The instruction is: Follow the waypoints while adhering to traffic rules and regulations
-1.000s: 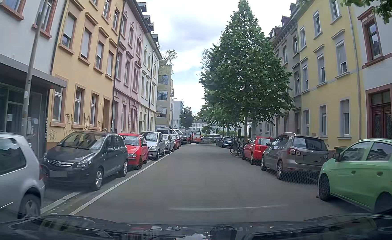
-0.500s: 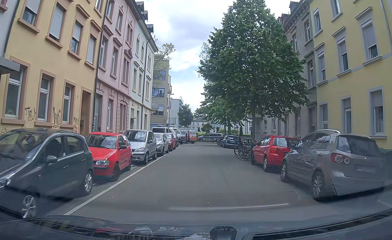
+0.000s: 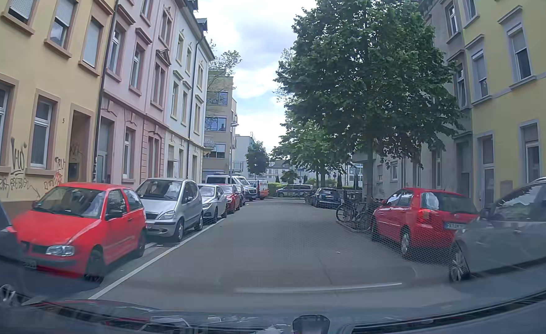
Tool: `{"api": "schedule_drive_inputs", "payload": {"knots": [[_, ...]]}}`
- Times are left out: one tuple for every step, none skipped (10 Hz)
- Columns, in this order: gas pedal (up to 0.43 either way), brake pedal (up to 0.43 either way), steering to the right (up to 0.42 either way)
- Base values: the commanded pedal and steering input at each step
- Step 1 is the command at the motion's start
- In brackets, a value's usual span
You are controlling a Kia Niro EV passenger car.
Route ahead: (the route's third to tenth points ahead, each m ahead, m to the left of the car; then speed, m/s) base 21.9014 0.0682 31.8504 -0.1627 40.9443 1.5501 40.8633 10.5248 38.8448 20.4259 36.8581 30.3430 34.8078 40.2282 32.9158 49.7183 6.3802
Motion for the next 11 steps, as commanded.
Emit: {"api": "schedule_drive_inputs", "payload": {"knots": [[0.000, 0.006, -0.001], [0.000, 0.037, -0.001], [0.000, 0.061, -0.001], [0.000, 0.079, 0.001], [0.000, 0.091, 0.002], [0.000, 0.104, 0.002], [0.000, 0.110, 0.003], [0.000, 0.110, 0.006], [0.000, 0.110, 0.010], [0.000, 0.110, 0.014], [0.000, 0.110, 0.016]]}}
